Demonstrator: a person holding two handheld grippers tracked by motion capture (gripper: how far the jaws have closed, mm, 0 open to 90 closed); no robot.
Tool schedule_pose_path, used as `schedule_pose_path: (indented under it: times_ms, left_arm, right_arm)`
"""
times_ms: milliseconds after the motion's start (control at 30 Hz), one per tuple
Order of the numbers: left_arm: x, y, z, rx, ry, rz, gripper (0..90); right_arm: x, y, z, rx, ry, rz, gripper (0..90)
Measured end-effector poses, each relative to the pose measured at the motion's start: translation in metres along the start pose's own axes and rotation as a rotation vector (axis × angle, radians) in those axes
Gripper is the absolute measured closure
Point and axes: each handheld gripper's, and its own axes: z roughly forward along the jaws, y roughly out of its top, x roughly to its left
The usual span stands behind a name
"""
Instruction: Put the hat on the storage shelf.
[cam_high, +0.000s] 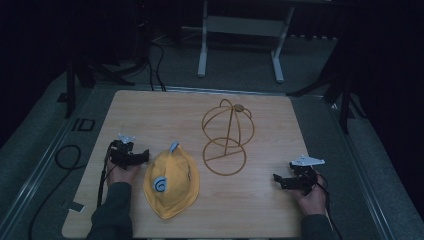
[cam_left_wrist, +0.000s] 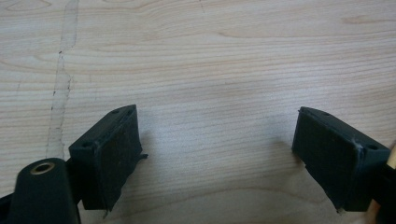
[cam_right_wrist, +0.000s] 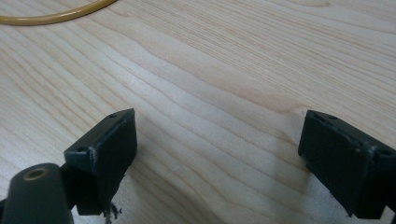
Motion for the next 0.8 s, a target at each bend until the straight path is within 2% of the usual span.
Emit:
schedule_pose_path:
  times_ms: [100,133,233,333,400,500,567,800]
  left_arm:
    - [0.0,0.0,-0.002,0.004,-0.002,0.001,17.4]
    - [0.001,0.0,-0.003,0.004,-0.006,0.002,21.5]
    - [0.002,0.0,-0.005,0.01,-0.009,0.006,24.9]
    - [0.0,0.001,-0.01,0.037,-0.006,-0.002,34.4]
    - [-0.002,0.001,-0.013,0.06,-0.01,0.004,41.8]
    - [-0.006,0.001,-0.018,0.086,-0.029,0.025,48.1]
    - [-0.01,0.002,-0.022,0.096,-0.028,0.044,51.1]
    - [-0.013,0.01,-0.039,0.134,-0.076,0.058,54.2]
  right_arm:
    - [0.002,0.0,0.0,0.0,-0.01,0.009,11.5]
    - [0.003,0.0,0.0,0.0,-0.018,0.016,11.7]
    - [0.006,-0.001,-0.001,-0.007,-0.026,0.02,14.1]
    - [0.007,-0.001,-0.001,-0.009,-0.029,0.023,14.1]
    - [0.007,-0.001,-0.001,-0.009,-0.032,0.026,14.2]
    - [0.007,-0.001,0.0,-0.009,-0.036,0.03,14.5]
    - [0.007,-0.001,-0.001,-0.009,-0.037,0.031,14.7]
    - [0.007,-0.001,-0.001,-0.012,-0.041,0.033,15.2]
